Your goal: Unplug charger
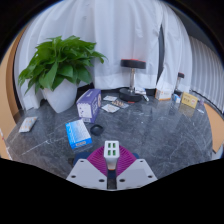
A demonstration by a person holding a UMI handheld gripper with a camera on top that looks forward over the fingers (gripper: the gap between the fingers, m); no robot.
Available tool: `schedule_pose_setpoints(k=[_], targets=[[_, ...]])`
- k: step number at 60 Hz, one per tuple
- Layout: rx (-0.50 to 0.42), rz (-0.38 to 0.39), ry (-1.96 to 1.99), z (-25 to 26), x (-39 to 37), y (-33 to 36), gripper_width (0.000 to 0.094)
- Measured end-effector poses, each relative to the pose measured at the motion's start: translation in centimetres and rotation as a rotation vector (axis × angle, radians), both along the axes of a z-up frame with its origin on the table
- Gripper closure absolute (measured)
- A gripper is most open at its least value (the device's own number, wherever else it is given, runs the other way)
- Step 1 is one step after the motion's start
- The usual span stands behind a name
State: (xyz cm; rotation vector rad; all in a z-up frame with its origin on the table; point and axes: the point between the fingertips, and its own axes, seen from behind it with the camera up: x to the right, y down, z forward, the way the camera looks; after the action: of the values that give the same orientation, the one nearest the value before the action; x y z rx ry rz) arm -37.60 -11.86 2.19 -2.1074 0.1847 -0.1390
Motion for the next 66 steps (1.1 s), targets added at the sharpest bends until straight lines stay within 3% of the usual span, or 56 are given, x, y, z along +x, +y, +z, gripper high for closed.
schedule_pose_setpoints(k=[2,9,15,20,32,43,50,55,57,66], targets=[[0.042,0.016,0.01,1.9,-0.2,0.0,0.0856],[0.388,0.107,-0.12,19.5,0.0,0.9,0.0858],[0.47,0.097,-0.05,26.0,2.8,0.7,0.0857],[0.407,0.061,-0.019,23.2,7.4,0.7,0.0841],[0.064,0.007,0.107,4.4,14.8,-0.6,0.0787],[-0.037,0.023,0.157,-2.6,17.3,-1.8,0.0734],[-0.071,-0.002,0.133,-3.7,19.8,-2.4,0.0491],[-0.09,-0.016,0.069,-3.2,21.5,-3.2,0.0149],[-0.094,-0.016,0.038,-2.8,22.0,-3.6,0.0061],[-0.084,-0.042,-0.049,1.2,22.5,-6.9,0.0088]])
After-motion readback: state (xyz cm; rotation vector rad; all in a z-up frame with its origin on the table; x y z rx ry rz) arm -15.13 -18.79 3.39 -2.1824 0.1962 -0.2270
